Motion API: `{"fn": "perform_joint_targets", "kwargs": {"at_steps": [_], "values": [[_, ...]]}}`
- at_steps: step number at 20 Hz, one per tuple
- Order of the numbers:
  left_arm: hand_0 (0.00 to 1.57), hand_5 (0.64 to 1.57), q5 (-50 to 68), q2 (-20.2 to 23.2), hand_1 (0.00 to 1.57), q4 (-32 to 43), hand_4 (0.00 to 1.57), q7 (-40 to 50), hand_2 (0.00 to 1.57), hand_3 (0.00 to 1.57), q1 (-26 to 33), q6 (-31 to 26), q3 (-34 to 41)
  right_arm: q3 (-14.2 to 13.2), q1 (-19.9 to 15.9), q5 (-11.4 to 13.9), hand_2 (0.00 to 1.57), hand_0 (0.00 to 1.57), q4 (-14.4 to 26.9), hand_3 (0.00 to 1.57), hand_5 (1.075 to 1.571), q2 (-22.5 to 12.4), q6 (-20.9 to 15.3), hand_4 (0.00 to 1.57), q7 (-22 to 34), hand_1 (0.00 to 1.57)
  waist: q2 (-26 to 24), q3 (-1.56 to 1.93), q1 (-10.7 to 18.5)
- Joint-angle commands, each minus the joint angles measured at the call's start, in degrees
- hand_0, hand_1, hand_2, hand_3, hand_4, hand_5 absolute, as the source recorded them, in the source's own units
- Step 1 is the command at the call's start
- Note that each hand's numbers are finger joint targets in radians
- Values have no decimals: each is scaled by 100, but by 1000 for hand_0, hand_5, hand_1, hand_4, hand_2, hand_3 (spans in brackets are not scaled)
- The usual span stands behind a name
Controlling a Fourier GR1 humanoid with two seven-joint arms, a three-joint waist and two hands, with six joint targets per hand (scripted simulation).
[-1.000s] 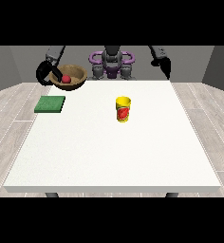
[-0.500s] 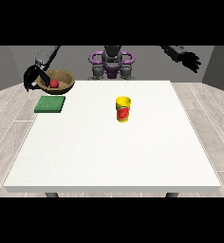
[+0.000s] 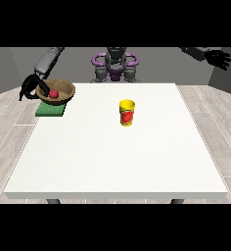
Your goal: Pick the cup and pour the ball into the bowl, then pick the bowl and place it on the pad
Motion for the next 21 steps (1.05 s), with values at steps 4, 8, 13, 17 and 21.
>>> {"fn": "perform_joint_targets", "kwargs": {"at_steps": [4, 8, 13, 17, 21], "values": [[0, 1558, 58, 80, 0, -198, 1188, -130, 0, 0, -65, 4, 54, -385, -114, -24, 1411, 1218, 584, 1299, 1553, -546, -305, 0, -23, 1218, 383, 3, 56], [0, 1549, -71, 219, 0, 414, 1174, -525, 0, 0, 94, -240, 109, -161, -197, -47, 562, 420, 424, 917, 1518, -212, -128, 0, 198, 420, 182, -3, -6], [0, 1547, 64, 135, 0, -96, 1158, 282, 0, 0, -189, 65, -74, -151, -460, -63, 140, 0, 717, 93, 1370, -392, 185, 0, 306, 0, -74, 2, -31], [0, 1559, -152, -849, 0, -1093, 902, 1009, 0, 0, -168, 561, -916, -26, -546, 93, 0, 0, 919, 0, 1354, -583, 297, 0, 654, 0, -876, 9, 46], [0, 1559, -441, -1025, 0, -598, 902, 1269, 0, 0, 190, 795, -1078, 241, -798, -84, 0, 0, 345, 0, 1434, 94, 807, 476, 845, 0, -1995, -10, -368]]}}
